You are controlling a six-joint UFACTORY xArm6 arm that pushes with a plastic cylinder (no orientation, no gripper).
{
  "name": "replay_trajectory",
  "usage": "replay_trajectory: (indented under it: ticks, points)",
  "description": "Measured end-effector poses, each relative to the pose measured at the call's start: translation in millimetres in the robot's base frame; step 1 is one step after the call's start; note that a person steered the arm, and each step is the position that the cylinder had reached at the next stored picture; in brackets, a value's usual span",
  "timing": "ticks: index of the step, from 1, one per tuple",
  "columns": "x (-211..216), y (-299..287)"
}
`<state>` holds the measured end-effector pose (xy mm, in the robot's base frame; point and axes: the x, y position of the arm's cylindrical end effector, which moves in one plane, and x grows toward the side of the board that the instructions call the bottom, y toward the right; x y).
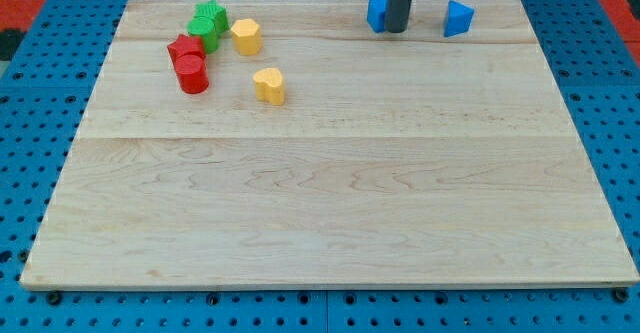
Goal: Slide blue cube a bit down
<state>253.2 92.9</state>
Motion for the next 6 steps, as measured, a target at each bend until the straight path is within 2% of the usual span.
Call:
replay_trajectory:
  ticks: [1,2,3,5,6]
  points:
    - [15.4,-19.2]
    - [-4.7,-63.3]
    - [-59.5,-48.7]
    - [-49.0,5.1]
    - [-47.9,-3.9]
